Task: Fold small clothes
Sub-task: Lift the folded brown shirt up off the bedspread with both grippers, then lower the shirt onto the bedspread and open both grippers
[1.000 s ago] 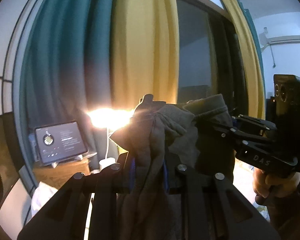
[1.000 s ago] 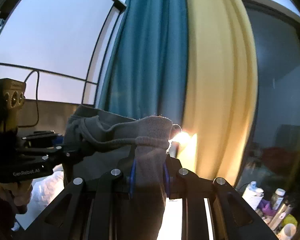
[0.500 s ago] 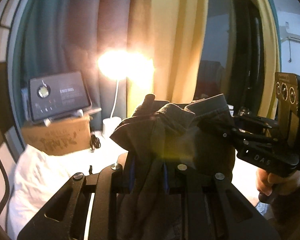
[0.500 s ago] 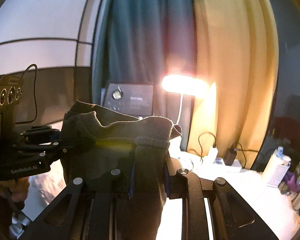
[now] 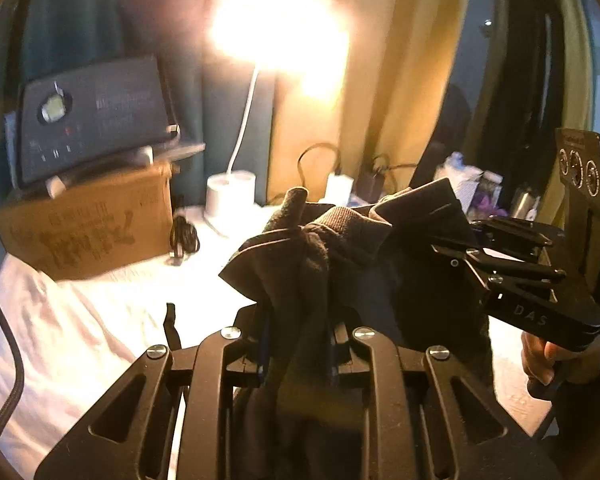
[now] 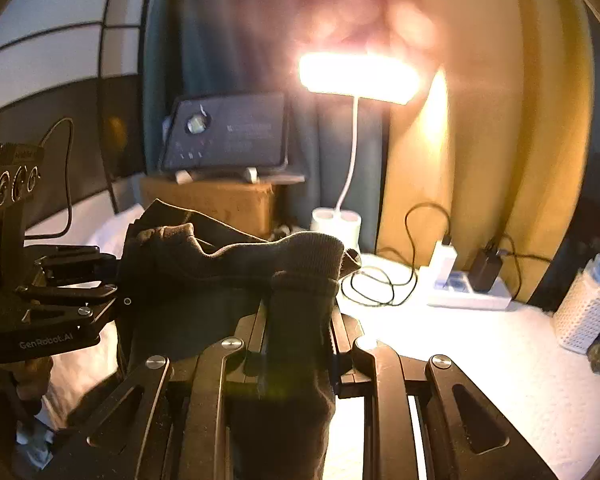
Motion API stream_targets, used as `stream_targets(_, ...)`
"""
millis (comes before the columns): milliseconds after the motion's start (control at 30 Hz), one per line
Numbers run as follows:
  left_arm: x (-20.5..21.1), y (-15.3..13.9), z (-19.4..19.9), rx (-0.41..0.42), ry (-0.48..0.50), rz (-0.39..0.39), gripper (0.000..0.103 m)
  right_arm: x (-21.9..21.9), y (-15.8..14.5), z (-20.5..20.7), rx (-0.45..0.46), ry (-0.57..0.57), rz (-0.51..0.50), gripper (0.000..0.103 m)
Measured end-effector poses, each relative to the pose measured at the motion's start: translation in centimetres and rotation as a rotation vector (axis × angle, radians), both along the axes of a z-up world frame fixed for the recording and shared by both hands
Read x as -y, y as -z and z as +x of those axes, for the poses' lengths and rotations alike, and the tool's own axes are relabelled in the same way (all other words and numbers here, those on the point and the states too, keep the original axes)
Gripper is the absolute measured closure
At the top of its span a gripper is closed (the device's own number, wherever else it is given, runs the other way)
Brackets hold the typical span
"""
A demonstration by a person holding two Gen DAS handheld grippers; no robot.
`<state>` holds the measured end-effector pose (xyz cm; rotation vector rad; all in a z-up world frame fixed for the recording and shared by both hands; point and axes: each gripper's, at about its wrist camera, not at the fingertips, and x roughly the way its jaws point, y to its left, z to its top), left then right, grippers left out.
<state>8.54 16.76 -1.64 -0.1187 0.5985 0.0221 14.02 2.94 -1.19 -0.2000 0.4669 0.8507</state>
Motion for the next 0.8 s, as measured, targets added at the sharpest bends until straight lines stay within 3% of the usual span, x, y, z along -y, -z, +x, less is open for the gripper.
stream_targets(300,-1.8,5.1,4.3,-0.119,-0.066,-0.052,0.083,-2.9,4.9,5.3,-0.119,-0.014,-0.086,0.081)
stream_targets(800,-3.4,8.7,8.8,-0.234,-0.101,-0.050,0.083,-5.2,9.9,10.4,-0.236,-0.018,-0.130,0.081)
